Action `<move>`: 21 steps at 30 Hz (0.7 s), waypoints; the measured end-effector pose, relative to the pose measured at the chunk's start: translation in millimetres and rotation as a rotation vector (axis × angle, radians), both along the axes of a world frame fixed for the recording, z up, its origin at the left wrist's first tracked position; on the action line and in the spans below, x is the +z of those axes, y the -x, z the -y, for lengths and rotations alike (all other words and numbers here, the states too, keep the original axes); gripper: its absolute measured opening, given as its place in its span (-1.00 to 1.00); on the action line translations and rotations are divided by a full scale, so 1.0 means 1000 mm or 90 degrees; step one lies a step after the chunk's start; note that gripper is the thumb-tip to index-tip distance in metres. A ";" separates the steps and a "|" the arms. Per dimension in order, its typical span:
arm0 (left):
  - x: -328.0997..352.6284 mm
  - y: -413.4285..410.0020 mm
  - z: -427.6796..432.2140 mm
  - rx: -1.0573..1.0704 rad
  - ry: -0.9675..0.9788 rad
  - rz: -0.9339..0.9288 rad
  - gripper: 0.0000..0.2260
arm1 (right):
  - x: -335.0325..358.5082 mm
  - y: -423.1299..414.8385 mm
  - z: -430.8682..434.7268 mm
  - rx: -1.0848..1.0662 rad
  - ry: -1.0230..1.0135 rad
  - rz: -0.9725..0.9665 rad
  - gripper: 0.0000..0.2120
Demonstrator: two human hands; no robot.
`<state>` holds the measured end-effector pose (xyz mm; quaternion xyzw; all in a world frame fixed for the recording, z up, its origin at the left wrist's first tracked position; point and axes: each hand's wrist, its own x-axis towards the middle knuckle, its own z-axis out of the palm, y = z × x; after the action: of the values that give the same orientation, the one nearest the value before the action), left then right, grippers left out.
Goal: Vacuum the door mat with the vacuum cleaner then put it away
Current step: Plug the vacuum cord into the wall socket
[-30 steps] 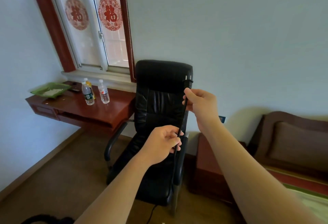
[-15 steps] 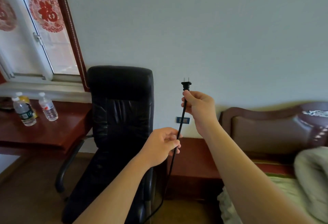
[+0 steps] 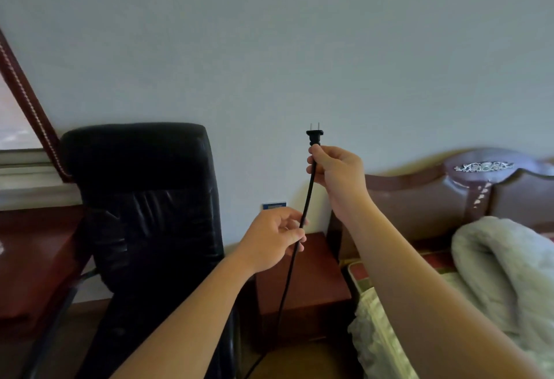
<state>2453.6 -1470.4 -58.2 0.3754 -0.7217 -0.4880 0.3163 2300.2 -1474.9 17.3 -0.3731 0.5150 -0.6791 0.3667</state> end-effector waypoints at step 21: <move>-0.025 0.170 0.148 0.103 -0.046 0.034 -0.89 | -0.038 0.172 0.187 0.128 -0.081 0.054 -0.87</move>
<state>2283.5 -1618.0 -83.2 0.4565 -0.6792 -0.4764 0.3215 2128.0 -1661.7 -20.9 -0.3696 0.5012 -0.6198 0.4775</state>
